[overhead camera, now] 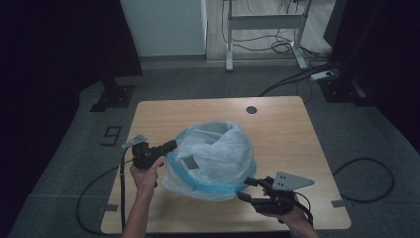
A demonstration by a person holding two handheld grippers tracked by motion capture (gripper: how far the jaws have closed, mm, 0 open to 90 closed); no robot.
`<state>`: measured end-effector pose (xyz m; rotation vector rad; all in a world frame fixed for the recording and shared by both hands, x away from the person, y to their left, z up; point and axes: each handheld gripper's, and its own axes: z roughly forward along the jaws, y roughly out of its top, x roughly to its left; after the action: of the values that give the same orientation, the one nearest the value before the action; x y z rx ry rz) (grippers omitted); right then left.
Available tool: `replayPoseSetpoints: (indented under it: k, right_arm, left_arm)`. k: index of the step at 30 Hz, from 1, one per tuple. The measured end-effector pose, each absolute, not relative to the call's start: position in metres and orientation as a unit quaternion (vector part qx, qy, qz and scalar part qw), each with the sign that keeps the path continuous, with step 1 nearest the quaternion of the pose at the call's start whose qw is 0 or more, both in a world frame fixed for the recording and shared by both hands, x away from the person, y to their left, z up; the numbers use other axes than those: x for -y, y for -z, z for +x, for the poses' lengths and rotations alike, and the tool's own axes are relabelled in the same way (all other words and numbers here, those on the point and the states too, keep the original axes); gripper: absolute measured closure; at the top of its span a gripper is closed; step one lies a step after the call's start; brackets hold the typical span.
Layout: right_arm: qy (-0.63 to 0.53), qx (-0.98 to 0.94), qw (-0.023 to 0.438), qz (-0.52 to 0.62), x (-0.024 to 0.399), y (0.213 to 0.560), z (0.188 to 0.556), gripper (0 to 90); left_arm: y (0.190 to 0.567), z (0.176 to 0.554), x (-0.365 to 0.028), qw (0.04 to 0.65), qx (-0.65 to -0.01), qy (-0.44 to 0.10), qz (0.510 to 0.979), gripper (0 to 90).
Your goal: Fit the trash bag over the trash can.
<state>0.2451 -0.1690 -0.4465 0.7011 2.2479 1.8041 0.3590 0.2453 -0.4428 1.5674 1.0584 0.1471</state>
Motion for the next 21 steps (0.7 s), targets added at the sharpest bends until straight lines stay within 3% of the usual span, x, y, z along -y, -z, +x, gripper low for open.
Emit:
replayPoseSetpoints:
  k: [5,7,21]
  right_arm:
    - [-0.586,-0.77,0.104,0.232,0.166,0.454,0.247,79.8]
    - [-0.586,-0.77,0.1,0.231,0.168,0.459,0.248,87.6]
    - [-0.516,-0.809,0.066,0.274,0.177,0.507,0.276,88.7]
  left_arm:
    - [0.443,0.358,-0.248,0.584,-0.455,-0.064,0.67,84.6]
    - [0.444,0.357,-0.25,0.584,-0.456,-0.064,0.669,84.6]
    - [0.447,0.356,-0.25,0.558,-0.461,-0.055,0.688,84.5]
